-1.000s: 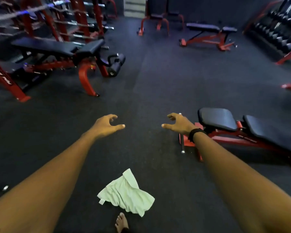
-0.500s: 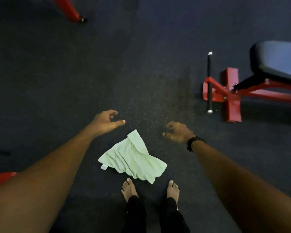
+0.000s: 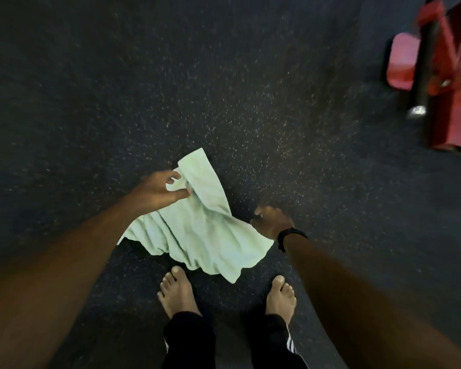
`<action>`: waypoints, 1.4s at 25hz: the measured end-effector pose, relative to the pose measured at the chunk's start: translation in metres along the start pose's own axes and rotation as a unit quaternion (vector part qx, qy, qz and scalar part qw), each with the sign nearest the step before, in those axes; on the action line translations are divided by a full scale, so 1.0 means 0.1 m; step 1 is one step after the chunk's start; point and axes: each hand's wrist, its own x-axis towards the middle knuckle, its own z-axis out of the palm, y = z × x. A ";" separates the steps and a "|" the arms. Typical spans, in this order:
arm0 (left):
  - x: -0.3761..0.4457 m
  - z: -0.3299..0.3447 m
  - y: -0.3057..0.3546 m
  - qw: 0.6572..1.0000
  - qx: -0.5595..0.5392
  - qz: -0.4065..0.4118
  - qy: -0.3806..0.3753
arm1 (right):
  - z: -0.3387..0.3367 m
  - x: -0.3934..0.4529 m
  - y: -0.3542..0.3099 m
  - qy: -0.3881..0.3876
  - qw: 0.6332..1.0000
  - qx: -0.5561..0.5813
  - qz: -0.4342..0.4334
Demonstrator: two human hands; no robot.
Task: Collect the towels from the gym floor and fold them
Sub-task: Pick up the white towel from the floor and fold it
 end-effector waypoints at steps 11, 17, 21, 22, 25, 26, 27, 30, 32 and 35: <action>0.33 0.35 -0.39 0.998 0.056 0.016 0.004 | 0.91 0.14 0.30 0.051 0.991 -0.106 0.066; -0.48 -0.42 0.35 0.997 0.020 0.057 0.050 | -0.43 -0.72 -0.55 0.194 0.976 -0.057 -0.082; -1.17 -1.36 0.95 0.991 0.013 0.085 0.107 | -1.73 -1.51 -1.33 0.252 0.948 -0.034 -0.190; -1.34 -1.59 1.09 0.989 0.017 0.091 0.119 | -2.00 -1.71 -1.51 0.266 0.940 -0.037 -0.208; -2.06 -2.40 1.65 0.978 0.022 0.125 0.166 | -2.84 -2.60 -2.03 0.307 0.914 -0.062 -0.259; -2.34 -2.66 1.85 0.974 0.023 0.134 0.181 | -3.10 -2.93 -2.18 0.315 0.904 -0.073 -0.279; -2.62 -2.92 2.03 0.969 0.022 0.143 0.198 | -3.35 -3.27 -2.33 0.321 0.896 -0.087 -0.294; -3.43 -3.62 2.44 0.955 -0.003 0.162 0.250 | -4.07 -4.24 -2.73 0.353 0.872 -0.134 -0.311; -3.94 -4.02 2.67 0.946 -0.019 0.177 0.271 | -4.52 -4.86 -2.96 0.395 0.850 -0.147 -0.316; -4.77 -4.58 3.05 0.929 -0.024 0.205 0.308 | -5.14 -5.87 -3.29 0.451 0.814 -0.167 -0.326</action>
